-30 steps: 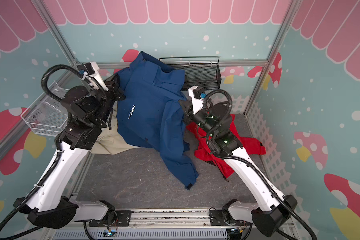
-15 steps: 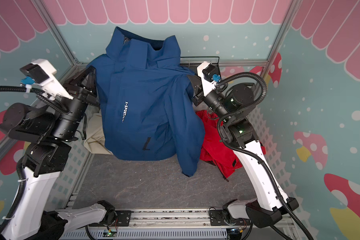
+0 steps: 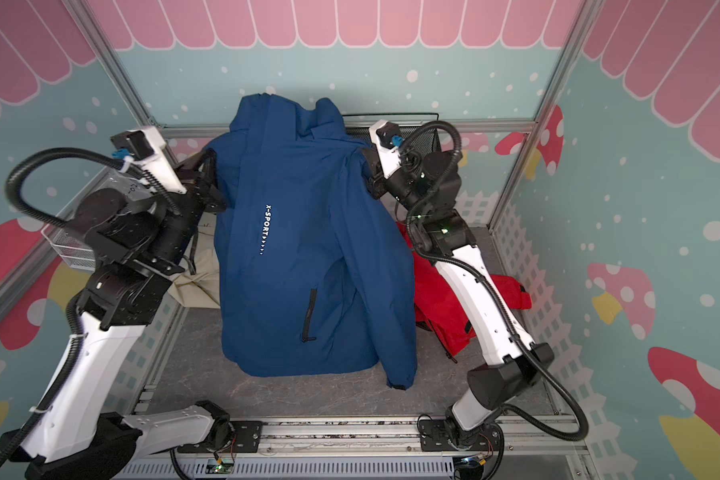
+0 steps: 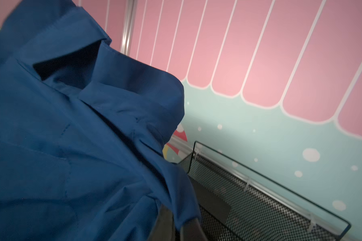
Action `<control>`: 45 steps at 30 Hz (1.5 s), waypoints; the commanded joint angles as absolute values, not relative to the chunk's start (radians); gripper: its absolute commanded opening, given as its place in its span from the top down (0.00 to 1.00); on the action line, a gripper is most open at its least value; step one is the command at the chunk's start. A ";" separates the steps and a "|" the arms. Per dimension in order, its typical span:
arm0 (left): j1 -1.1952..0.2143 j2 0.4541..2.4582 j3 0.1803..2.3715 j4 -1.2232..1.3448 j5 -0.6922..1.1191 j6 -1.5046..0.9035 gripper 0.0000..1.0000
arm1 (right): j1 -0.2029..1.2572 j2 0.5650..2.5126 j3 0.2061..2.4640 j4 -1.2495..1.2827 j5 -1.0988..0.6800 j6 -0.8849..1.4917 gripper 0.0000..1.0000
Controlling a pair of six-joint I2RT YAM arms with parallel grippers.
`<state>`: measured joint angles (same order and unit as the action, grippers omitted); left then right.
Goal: Unzip the jacket
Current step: Flatten out the jacket at the center of the board.
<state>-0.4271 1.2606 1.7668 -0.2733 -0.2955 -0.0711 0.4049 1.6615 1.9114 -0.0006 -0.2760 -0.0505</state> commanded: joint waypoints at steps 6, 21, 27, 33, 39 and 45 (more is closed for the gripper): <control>-0.267 1.289 1.467 -0.256 -0.180 -0.214 0.03 | 0.335 1.829 1.914 -0.139 -0.286 0.002 0.23; 0.182 1.358 1.293 -0.798 0.250 -0.285 0.05 | 0.285 1.648 1.479 -0.294 -0.486 0.063 0.16; 0.208 1.462 1.288 -0.795 0.257 -0.285 0.09 | 0.307 1.735 1.458 -0.311 -0.478 0.058 0.16; 0.217 1.541 1.303 -0.770 0.327 -0.287 0.14 | 0.370 1.861 1.527 -0.319 -0.367 0.092 0.11; 0.218 1.542 1.271 -0.746 0.331 -0.268 0.13 | 0.480 1.985 1.586 -0.313 -0.165 0.122 0.04; 0.236 1.531 1.236 -0.736 0.345 -0.262 0.13 | 0.580 2.091 1.652 -0.313 0.071 0.151 0.03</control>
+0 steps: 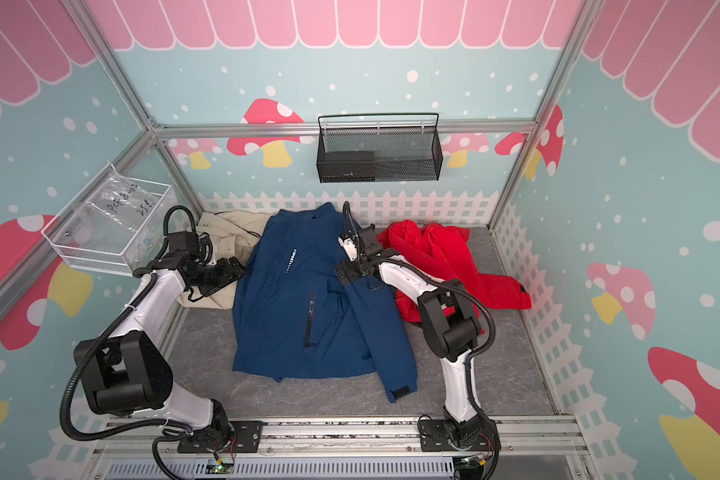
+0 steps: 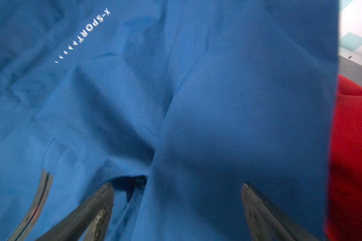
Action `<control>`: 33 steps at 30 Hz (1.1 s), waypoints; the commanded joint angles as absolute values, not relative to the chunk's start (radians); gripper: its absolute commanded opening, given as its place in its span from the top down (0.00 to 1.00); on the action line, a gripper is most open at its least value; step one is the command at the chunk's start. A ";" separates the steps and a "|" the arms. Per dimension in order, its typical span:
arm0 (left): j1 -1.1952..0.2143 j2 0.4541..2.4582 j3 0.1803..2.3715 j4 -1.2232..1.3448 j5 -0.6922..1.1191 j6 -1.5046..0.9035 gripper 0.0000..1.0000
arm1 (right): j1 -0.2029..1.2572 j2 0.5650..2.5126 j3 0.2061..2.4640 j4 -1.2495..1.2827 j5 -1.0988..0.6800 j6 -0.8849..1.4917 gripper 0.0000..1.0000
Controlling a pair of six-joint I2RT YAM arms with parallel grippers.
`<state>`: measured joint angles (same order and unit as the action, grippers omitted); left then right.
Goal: Unzip the jacket
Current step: Flatten out the jacket at the center of the board.
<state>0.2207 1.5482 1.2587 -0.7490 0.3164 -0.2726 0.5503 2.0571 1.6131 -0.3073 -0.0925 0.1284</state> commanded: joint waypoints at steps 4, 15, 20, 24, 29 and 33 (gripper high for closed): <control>0.245 1.519 1.225 -0.713 0.371 -0.276 0.13 | 0.620 2.141 1.674 -0.292 0.252 0.166 0.03; 0.254 1.509 1.216 -0.708 0.365 -0.276 0.13 | 0.643 2.168 1.705 -0.277 0.413 0.125 0.81; 0.255 1.500 1.210 -0.706 0.347 -0.275 0.13 | 0.616 2.013 1.703 -0.260 0.293 0.104 1.00; 0.252 1.494 1.208 -0.701 0.351 -0.272 0.12 | 0.529 1.907 1.683 -0.255 0.158 0.111 1.00; 0.254 1.476 1.199 -0.666 0.358 -0.260 0.12 | 0.386 1.799 1.618 -0.206 -0.001 0.130 1.00; 0.239 1.496 1.217 -0.657 0.355 -0.239 0.12 | 0.329 1.804 1.616 -0.192 -0.091 0.110 1.00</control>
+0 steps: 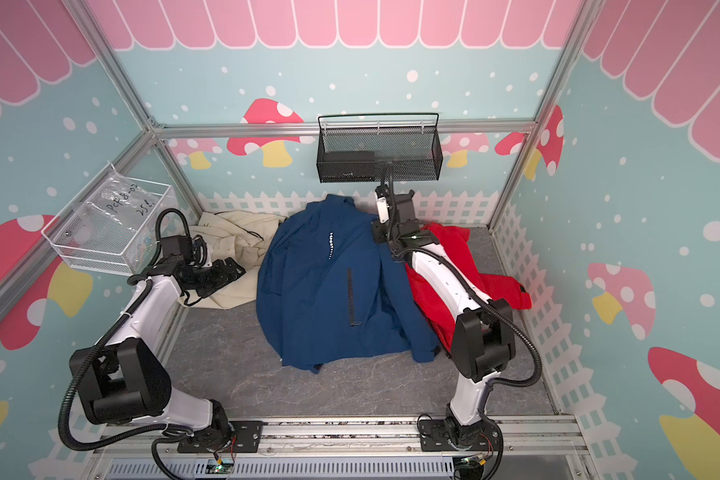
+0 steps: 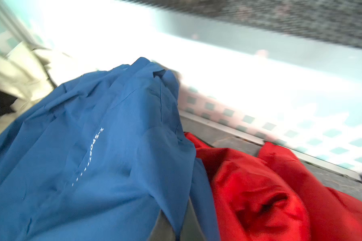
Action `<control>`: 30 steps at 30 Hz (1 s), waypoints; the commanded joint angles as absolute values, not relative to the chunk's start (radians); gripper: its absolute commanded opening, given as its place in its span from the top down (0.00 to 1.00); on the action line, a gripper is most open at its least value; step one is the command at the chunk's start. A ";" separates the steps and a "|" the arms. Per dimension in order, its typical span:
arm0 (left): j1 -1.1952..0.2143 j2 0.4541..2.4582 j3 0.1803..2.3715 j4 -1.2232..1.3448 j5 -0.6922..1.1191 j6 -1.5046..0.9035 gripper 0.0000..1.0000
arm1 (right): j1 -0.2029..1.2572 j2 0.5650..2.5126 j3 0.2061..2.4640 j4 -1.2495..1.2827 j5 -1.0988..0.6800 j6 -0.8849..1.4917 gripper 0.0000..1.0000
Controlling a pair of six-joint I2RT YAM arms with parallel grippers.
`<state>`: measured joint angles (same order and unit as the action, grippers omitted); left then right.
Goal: Unzip the jacket
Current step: Flatten out the jacket at the center of the board.
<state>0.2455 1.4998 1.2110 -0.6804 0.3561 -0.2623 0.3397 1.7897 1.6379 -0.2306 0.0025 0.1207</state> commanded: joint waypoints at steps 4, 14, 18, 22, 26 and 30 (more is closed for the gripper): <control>0.162 1.543 1.259 -0.653 0.353 -0.236 0.12 | 0.319 1.822 1.635 -0.192 -0.133 0.118 1.00; 0.036 1.725 1.338 -0.469 0.334 -0.341 0.29 | 0.316 1.820 1.643 -0.186 -0.166 0.144 1.00; 0.011 1.803 1.388 -0.439 0.324 -0.331 0.33 | 0.316 1.812 1.635 -0.184 -0.170 0.150 1.00; 0.000 1.862 1.411 -0.390 0.356 -0.346 0.32 | 0.314 1.806 1.629 -0.181 -0.177 0.158 1.00; -0.014 1.917 1.435 -0.366 0.348 -0.354 0.37 | 0.314 1.804 1.626 -0.174 -0.189 0.167 1.00; -0.015 1.968 1.481 -0.364 0.362 -0.350 0.73 | 0.314 1.805 1.631 -0.171 -0.196 0.167 1.00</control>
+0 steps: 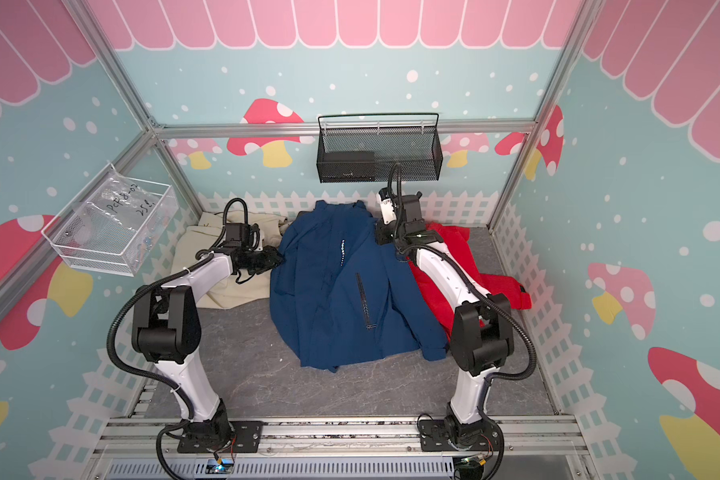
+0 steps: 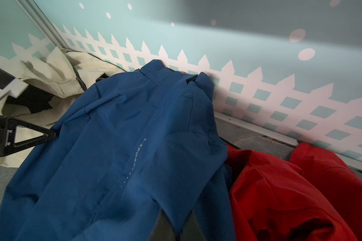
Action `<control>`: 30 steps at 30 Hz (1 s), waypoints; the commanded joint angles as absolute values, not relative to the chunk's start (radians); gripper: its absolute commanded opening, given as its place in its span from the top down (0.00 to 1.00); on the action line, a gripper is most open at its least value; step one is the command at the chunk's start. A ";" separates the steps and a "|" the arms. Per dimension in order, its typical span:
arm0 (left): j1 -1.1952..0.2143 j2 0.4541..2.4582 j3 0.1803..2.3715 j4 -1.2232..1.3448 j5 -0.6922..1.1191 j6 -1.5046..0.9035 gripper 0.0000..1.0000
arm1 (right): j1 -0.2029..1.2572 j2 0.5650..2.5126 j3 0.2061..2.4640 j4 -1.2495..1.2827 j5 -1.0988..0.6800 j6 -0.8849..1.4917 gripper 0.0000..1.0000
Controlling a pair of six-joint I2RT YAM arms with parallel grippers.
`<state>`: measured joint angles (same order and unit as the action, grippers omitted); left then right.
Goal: Unzip the jacket
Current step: Flatten out the jacket at the center of the board.
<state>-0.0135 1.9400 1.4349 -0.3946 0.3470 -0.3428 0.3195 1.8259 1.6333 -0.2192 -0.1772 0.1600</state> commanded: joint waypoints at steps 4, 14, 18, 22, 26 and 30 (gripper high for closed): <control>-0.014 1.944 1.557 -0.400 0.367 -0.304 1.00 | 0.309 1.798 1.649 -0.172 -0.209 0.151 1.00; 0.059 1.593 1.722 -0.579 0.165 -0.234 1.00 | 0.225 1.632 1.586 -0.145 -0.178 0.117 1.00; 0.079 1.479 1.764 -0.605 0.099 -0.233 1.00 | 0.188 1.567 1.582 -0.128 -0.186 0.115 1.00; 0.112 1.415 1.810 -0.614 0.082 -0.249 1.00 | 0.148 1.516 1.587 -0.107 -0.195 0.107 1.00; 0.123 1.362 1.851 -0.612 0.062 -0.238 1.00 | 0.123 1.464 1.587 -0.098 -0.207 0.094 1.00; 0.144 1.314 1.917 -0.615 0.047 -0.239 1.00 | 0.114 1.371 1.543 -0.050 -0.241 0.087 1.00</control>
<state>0.1139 1.3602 1.8492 -0.6319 0.1204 -0.2531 0.1333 1.4532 1.5589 -0.1474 -0.2405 0.1097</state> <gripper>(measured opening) 0.047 0.047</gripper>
